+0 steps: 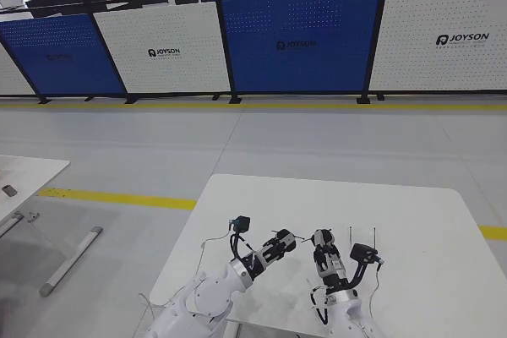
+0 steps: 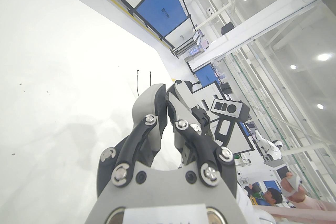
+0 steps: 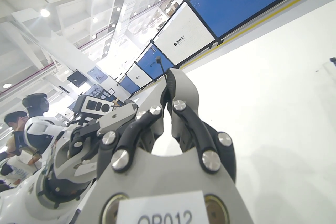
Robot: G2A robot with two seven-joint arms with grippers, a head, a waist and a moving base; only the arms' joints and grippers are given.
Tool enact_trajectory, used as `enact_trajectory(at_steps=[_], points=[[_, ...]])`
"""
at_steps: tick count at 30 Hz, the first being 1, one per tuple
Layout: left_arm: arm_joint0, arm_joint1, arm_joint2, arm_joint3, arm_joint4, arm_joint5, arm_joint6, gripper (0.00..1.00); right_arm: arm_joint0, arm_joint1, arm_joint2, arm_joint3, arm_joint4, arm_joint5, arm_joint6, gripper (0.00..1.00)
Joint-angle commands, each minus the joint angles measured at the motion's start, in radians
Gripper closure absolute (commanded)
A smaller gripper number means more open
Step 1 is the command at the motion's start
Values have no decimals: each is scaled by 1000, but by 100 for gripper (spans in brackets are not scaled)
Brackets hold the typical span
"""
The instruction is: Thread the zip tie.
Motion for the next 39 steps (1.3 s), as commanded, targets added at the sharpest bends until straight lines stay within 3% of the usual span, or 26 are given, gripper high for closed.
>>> enact_trajectory(at_steps=[1,16,23,39], points=[[0,0,0,0,0,0,0,100,0,0,0,0,0,0,0,100],[0,0,0,0,0,0,0,100,-34,1,24,-31,-28,-9,-73,100],[0,0,0,0,0,0,0,100,-18,-4,14,-30,-62,26,-55,100],[0,0,0,0,0,0,0,100,-25,-7,19,-47,-83,31,-39,100]])
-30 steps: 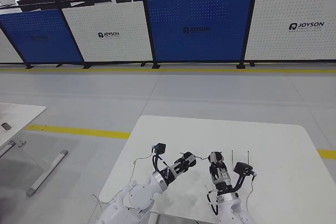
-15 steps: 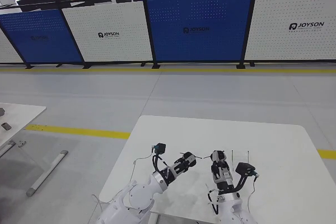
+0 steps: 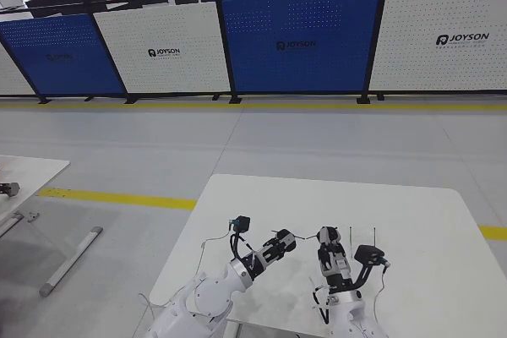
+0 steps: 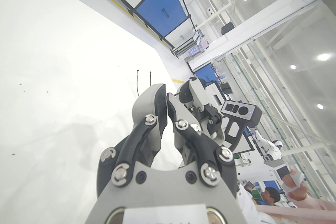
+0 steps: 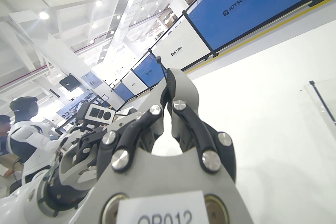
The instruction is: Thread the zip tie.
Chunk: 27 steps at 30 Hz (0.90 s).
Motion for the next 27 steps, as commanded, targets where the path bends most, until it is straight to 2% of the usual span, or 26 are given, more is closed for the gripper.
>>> enact_trajectory(at_steps=[1,11,27], points=[[0,0,0,0,0,0,0,100,2,-1,-1,1,-2,5,8,100],[0,0,0,0,0,0,0,100,23,-7,-12,18,-6,17,40,100],[0,0,0,0,0,0,0,100,24,-12,-9,44,18,-23,30,100]])
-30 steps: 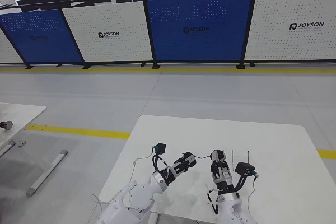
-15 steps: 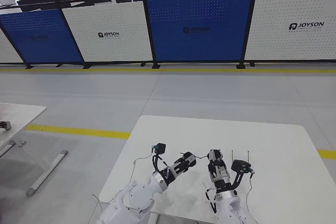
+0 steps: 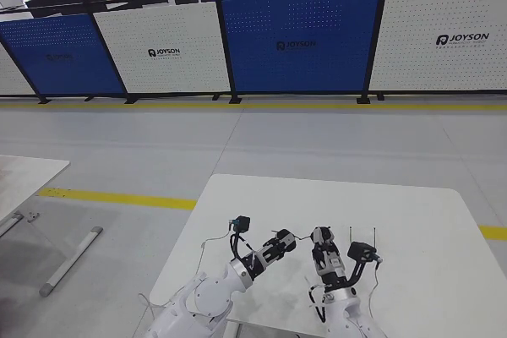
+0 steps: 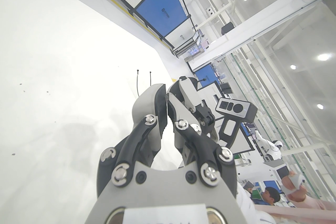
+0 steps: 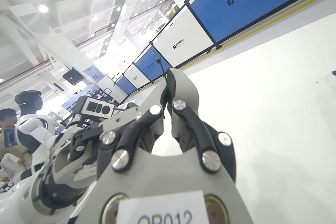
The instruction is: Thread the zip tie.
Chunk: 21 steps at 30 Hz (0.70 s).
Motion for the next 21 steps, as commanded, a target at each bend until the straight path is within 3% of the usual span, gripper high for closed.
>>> enact_trajectory(at_steps=[1,21], points=[[0,0,0,0,0,0,0,100,-1,0,2,0,0,-2,-1,100],[0,0,0,0,0,0,0,100,-26,0,20,-17,-17,-23,-40,100]])
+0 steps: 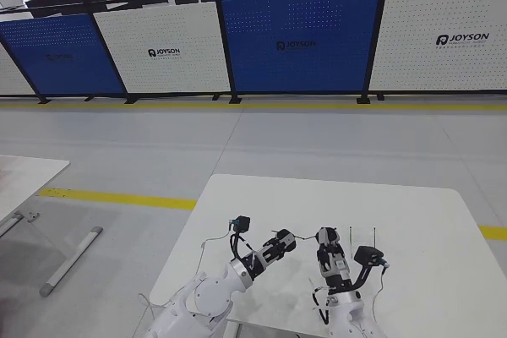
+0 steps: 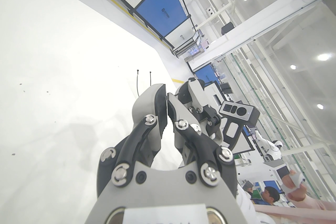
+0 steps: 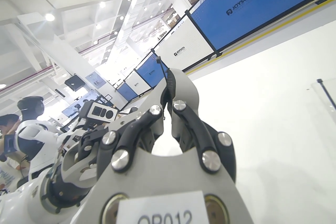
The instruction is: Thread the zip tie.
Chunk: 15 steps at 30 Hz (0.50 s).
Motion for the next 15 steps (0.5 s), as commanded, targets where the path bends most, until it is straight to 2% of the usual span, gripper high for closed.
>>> enact_trajectory(at_steps=[1,15], points=[[0,0,0,0,0,0,0,100,1,-1,-1,3,0,0,2,100],[0,0,0,0,0,0,0,100,10,-5,-1,15,-6,3,-6,100]])
